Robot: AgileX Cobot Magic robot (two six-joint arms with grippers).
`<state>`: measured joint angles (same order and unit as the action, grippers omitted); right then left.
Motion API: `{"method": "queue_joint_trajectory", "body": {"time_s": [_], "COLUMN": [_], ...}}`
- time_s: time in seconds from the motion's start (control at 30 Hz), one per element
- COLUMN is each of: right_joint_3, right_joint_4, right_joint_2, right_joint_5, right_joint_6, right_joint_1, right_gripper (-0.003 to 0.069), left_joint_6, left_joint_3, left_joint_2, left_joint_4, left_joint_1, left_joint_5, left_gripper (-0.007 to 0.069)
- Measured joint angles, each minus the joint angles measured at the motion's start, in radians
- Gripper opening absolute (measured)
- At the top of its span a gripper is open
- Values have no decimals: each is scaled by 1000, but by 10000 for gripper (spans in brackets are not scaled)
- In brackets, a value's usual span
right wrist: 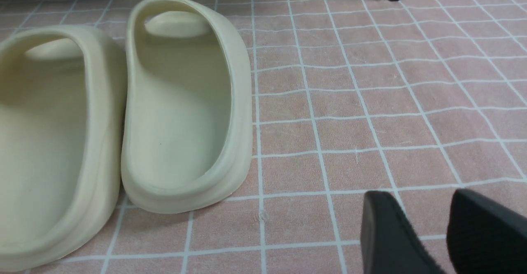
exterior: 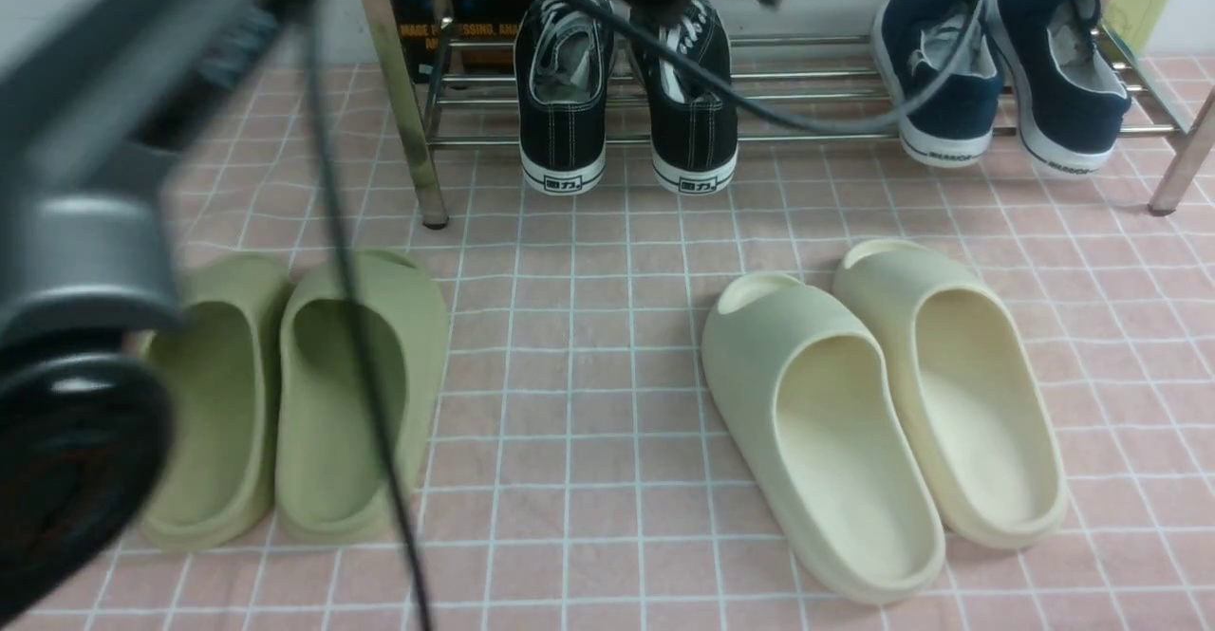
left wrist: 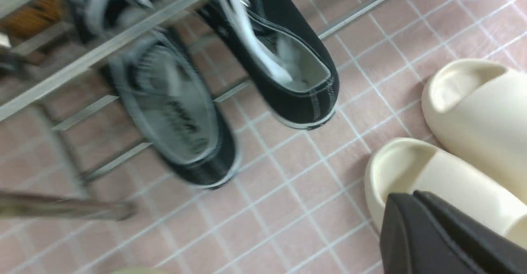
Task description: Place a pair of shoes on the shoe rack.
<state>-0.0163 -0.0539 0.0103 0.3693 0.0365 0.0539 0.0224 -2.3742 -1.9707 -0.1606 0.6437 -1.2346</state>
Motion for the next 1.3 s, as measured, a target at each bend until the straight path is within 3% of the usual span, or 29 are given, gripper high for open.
{"method": "queue_joint_trajectory", "body": {"time_s": [0.27,0.4,0.5,0.67,0.7,0.73,0.8,0.87,0.9,1.1,1.3], "right_joint_3": [0,0,0,0,0,0,0,0,0,0,0], "right_joint_4": [0,0,0,0,0,0,0,0,0,0,0], "right_joint_2": [0,0,0,0,0,0,0,0,0,0,0], "right_joint_5": [0,0,0,0,0,0,0,0,0,0,0], "right_joint_6": [0,0,0,0,0,0,0,0,0,0,0], "right_joint_1": [0,0,0,0,0,0,0,0,0,0,0], "right_gripper": [239,239,239,239,239,239,239,239,239,239,239], "left_joint_6": [-6,-5,26,68,70,91,116,126,135,143,145], "left_joint_3": [65,191,407,982,982,1224,1446,1526,1687,1982,2080], "left_joint_2": [329,508,683,1023,1023,1141,1232,1258,1301,1334,1334], "left_joint_4": [-58,-65,-66,-69,-69,-73,-84,-90,-105,-94,-85], "left_joint_1": [0,0,0,0,0,0,0,0,0,0,0], "left_joint_5": [0,0,18,438,438,639,821,885,1008,1206,1225], "left_gripper": [20,22,22,23,23,23,23,23,23,23,23]}}
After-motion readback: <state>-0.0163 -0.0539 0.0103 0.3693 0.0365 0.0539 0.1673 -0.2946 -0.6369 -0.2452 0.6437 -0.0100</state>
